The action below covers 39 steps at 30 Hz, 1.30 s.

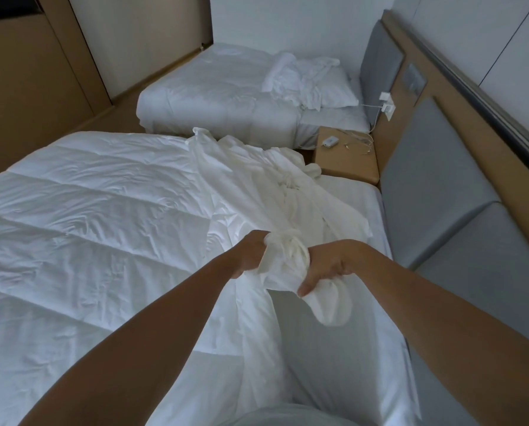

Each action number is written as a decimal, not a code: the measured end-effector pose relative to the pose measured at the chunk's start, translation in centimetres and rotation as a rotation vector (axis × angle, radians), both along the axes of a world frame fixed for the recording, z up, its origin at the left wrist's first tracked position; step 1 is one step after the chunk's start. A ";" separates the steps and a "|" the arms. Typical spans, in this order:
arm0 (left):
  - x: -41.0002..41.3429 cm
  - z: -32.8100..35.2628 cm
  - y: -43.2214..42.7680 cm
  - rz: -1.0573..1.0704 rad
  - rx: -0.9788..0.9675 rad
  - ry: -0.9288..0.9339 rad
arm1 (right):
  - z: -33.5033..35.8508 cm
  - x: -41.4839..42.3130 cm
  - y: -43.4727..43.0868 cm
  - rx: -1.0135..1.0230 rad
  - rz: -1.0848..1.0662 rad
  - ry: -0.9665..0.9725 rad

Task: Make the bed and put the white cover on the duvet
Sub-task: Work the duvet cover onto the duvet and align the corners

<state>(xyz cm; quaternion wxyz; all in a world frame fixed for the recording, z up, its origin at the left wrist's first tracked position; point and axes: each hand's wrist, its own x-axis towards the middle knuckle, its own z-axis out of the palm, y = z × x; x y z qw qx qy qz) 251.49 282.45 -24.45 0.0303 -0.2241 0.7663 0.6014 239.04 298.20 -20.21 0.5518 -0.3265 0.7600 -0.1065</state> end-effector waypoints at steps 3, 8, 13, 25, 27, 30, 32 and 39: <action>1.4 0.4 -0.1 -0.080 0.235 -0.100 | 0.2 -0.9 0.4 -0.117 -0.163 -0.054; 1.0 0.3 0.4 -0.455 0.056 -0.218 | 0.4 -2.1 1.1 -0.272 -0.332 -0.258; 0.8 0.7 1.7 -0.443 -0.067 -0.190 | 0.2 -2.1 1.3 -0.301 -0.397 -0.202; 0.5 1.1 2.1 -0.241 0.095 -0.027 | 1.2 -0.8 -0.8 -0.316 -0.354 0.097; 0.6 1.6 2.1 -0.255 0.176 -0.004 | 1.0 -1.0 -1.0 -0.332 -0.344 0.107; 0.4 1.6 2.2 -0.153 0.238 0.010 | 1.1 -1.2 -1.2 -0.350 -0.344 0.122; 0.0 1.7 2.3 -0.058 0.219 0.034 | 1.6 -1.1 -1.0 -0.335 -0.355 0.073; 0.0 1.9 1.1 0.087 0.293 0.250 | 2.2 -0.9 0.2 -0.163 -0.228 -0.154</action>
